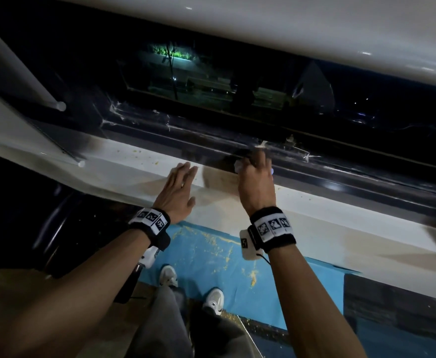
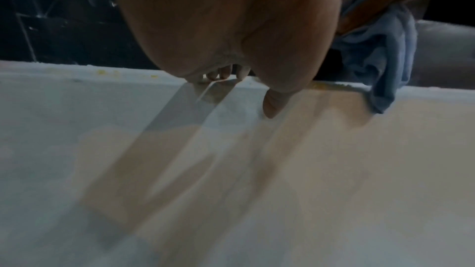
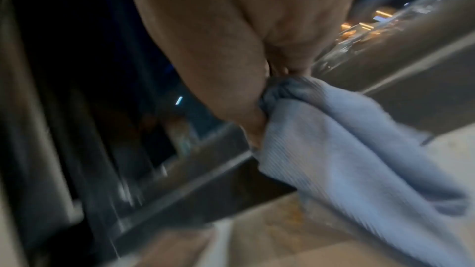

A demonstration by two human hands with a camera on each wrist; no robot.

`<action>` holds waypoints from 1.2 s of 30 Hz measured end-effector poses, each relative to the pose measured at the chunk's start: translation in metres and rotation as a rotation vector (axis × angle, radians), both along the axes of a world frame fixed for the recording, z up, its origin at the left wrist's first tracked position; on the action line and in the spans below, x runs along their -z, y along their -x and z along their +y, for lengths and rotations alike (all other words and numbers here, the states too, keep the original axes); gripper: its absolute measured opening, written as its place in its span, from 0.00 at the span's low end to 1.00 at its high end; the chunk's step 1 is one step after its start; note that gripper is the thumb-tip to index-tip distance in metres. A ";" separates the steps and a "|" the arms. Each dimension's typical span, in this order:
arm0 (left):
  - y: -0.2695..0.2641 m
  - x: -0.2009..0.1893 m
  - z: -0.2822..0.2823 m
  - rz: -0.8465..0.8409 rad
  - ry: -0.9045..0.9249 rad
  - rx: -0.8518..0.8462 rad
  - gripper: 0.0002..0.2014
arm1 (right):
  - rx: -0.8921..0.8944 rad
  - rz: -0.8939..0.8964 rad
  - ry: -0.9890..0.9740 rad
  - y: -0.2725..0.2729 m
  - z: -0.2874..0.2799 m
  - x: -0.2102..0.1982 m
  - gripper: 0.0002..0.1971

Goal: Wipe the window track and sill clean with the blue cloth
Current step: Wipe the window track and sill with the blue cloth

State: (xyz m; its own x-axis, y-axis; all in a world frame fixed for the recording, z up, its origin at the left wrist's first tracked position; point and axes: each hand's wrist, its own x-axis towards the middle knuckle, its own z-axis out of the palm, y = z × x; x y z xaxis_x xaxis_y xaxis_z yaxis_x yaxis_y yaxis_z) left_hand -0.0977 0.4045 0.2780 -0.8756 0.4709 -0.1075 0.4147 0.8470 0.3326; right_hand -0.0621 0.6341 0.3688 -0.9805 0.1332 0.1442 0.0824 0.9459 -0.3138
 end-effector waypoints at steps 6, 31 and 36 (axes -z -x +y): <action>-0.032 -0.041 0.020 -0.173 -0.307 -0.120 0.28 | 0.008 0.144 0.360 -0.062 0.017 -0.024 0.11; -0.069 -0.111 0.078 -0.500 -0.721 -0.057 0.19 | 0.135 -0.102 1.158 -0.133 0.037 0.004 0.15; -0.073 -0.122 0.087 -0.610 -0.979 -0.158 0.20 | 0.144 -0.143 1.322 -0.134 0.024 0.007 0.20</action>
